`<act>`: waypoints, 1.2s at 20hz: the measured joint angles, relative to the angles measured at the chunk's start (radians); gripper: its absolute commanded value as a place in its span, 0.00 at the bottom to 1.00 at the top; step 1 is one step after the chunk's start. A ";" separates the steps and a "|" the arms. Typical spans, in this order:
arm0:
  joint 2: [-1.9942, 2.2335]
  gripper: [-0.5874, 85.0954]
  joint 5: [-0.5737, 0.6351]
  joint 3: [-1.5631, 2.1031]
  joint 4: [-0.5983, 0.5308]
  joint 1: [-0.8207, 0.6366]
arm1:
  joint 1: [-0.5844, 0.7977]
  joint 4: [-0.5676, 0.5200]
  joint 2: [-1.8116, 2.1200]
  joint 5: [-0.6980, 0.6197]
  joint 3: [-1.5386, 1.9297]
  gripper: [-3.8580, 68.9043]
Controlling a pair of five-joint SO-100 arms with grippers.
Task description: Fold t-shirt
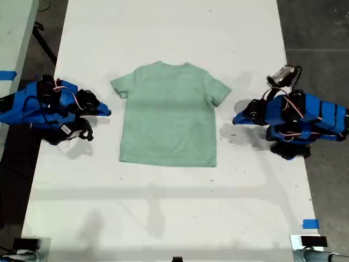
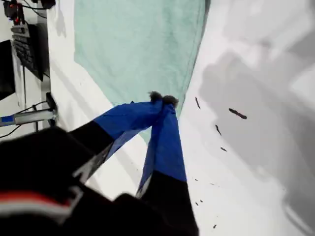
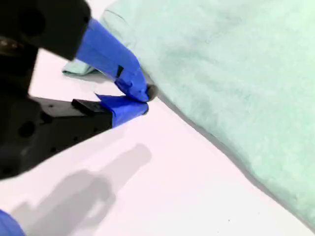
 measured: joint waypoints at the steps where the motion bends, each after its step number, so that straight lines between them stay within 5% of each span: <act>1: -0.107 0.01 0.029 -0.080 -0.008 -0.035 | 0.028 -0.008 -0.129 -0.044 -0.094 0.05; 6: -0.551 0.01 0.193 -0.433 -0.021 -0.216 | 0.190 0.006 -0.522 -0.261 -0.486 0.05; 13: -0.976 0.01 0.374 -0.844 0.110 -0.465 | 0.433 0.219 -0.902 -0.505 -0.971 0.06; 15: -1.046 0.01 0.411 -0.914 0.146 -0.511 | 0.486 0.278 -1.012 -0.568 -1.098 0.19; 18: -1.069 0.14 0.439 -0.943 0.178 -0.545 | 0.538 0.380 -1.138 -0.664 -1.270 0.49; 20: -1.069 0.23 0.457 -0.943 0.187 -0.552 | 0.551 0.407 -1.154 -0.742 -1.313 0.54; 24: -1.069 0.25 0.486 -0.943 0.187 -0.554 | 0.604 0.405 -1.157 -0.891 -1.304 0.55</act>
